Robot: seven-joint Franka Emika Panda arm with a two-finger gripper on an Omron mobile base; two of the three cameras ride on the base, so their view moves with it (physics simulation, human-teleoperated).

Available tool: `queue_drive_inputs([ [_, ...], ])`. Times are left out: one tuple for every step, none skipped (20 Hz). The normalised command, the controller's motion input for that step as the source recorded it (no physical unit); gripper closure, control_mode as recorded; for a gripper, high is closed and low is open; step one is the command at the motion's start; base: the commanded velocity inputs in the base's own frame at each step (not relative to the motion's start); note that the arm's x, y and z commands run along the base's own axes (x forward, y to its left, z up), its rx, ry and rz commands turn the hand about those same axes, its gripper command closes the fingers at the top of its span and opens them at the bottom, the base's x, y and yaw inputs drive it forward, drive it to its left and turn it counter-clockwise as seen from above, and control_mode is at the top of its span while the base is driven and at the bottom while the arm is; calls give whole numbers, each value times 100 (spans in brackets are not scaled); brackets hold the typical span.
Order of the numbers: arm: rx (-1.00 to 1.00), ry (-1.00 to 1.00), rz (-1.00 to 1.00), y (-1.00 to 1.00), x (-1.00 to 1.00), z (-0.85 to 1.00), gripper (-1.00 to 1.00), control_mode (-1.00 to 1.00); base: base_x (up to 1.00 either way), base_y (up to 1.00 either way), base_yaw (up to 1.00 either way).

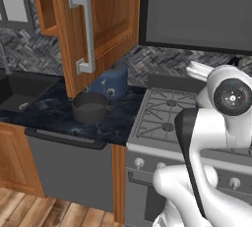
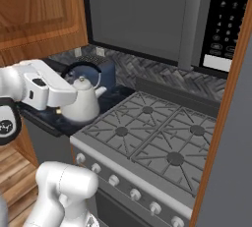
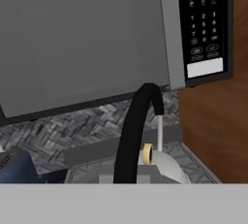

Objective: Pick the kettle from the cabinet and place it on a stove burner. Then pick the pot from the counter and place it on another stove burner. Finally, turn both burners on.

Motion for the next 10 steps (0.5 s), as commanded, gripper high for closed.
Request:
queue_drive_inputs([
  [0,0,0,-14,30,-19,100,-100,0,0,0],
  [0,-1,0,-13,33,-26,100,-100,0,0,0],
  [0,-3,0,-7,36,-29,100,-100,0,0,0],
  [0,-4,0,-8,41,-34,100,-100,0,0,0],
  [0,-5,0,-4,44,-31,100,-100,0,0,0],
  [0,-6,0,-4,42,-32,100,-100,0,0,0],
  [-1,-6,0,-5,41,-30,100,-100,0,0,0],
  [0,-5,0,0,43,-25,100,-100,0,0,0],
  [0,-5,0,0,38,-25,100,-100,0,0,0],
  [0,-5,0,0,36,-21,100,-100,0,0,0],
])
